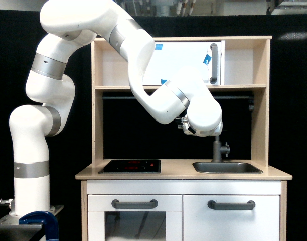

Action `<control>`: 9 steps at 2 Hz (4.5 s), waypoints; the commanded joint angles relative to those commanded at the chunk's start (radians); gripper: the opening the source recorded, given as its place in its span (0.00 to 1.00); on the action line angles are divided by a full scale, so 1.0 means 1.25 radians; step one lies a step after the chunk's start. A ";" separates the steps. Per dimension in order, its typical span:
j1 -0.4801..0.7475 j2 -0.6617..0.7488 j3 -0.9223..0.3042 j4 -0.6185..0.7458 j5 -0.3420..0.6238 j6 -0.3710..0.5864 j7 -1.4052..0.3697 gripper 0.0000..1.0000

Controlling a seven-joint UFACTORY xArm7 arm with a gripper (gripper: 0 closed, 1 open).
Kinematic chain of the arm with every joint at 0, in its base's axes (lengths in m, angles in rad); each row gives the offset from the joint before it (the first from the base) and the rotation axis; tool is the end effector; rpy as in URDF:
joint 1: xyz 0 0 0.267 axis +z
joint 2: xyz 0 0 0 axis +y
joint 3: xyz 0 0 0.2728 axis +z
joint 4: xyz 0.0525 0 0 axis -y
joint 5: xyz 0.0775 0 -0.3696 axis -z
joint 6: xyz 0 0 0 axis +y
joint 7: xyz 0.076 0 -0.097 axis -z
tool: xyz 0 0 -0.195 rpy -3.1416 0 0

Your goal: Open the oven door

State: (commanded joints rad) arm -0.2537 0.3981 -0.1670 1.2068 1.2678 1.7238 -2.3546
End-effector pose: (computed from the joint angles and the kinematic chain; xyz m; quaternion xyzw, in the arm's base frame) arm 0.5119 0.0866 0.1969 -0.5722 -0.5076 -0.4665 0.4441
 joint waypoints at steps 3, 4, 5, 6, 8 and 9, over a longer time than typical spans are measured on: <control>0.050 -0.166 0.123 0.061 0.078 -0.100 0.262 1.00; 0.086 -0.207 0.164 0.119 0.104 -0.154 0.373 1.00; 0.099 -0.182 0.186 0.208 0.106 -0.176 0.441 1.00; 0.121 -0.160 0.213 0.258 0.108 -0.218 0.477 1.00; 0.149 -0.091 0.257 0.353 0.099 -0.285 0.515 1.00; 0.162 -0.093 0.274 0.350 0.100 -0.314 0.519 1.00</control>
State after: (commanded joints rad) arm -0.0513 0.2822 0.1758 1.6447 1.3924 1.3310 -1.7058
